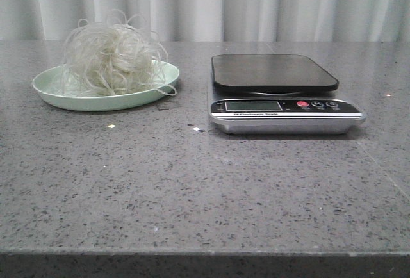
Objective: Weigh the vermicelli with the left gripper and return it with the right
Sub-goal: 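Lower the left gripper onto the vermicelli bundle and close on it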
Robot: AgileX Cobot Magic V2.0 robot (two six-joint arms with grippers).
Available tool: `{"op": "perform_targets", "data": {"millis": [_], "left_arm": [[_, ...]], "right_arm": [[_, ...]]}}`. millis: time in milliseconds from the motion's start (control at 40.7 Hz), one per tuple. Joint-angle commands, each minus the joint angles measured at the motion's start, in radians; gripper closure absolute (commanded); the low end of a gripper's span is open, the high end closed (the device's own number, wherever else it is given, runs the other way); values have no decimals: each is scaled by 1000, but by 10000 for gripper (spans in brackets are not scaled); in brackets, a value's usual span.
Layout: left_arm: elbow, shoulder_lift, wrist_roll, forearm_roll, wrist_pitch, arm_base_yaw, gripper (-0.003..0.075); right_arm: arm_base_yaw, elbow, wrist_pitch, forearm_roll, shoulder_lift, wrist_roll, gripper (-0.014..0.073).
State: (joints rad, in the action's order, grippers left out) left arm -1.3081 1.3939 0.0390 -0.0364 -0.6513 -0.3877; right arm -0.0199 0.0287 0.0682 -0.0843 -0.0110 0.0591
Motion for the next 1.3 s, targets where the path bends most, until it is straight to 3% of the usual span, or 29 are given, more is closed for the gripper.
{"op": "perform_targets", "data": {"millis": [0,295,909,1106,1278], "left_arm": [[-40,13,21,12,22,-7,253],[-40,99,21,14,-2,-7,41],[-40,250,21,120,31,-7,38],[-40,292,21,173,22,-7,152],[-40,299,21,185,14,-7,381]], "right_arm": [[-6,-8,-74,8,-16,2,442],[-6,-8,-63,8,-16,2,442],[-6,-8,-63,8,-16,2,442],[-6,-8,-63,8,-16,2,442],[-6,-8,-63,8,-16,2,442]]}}
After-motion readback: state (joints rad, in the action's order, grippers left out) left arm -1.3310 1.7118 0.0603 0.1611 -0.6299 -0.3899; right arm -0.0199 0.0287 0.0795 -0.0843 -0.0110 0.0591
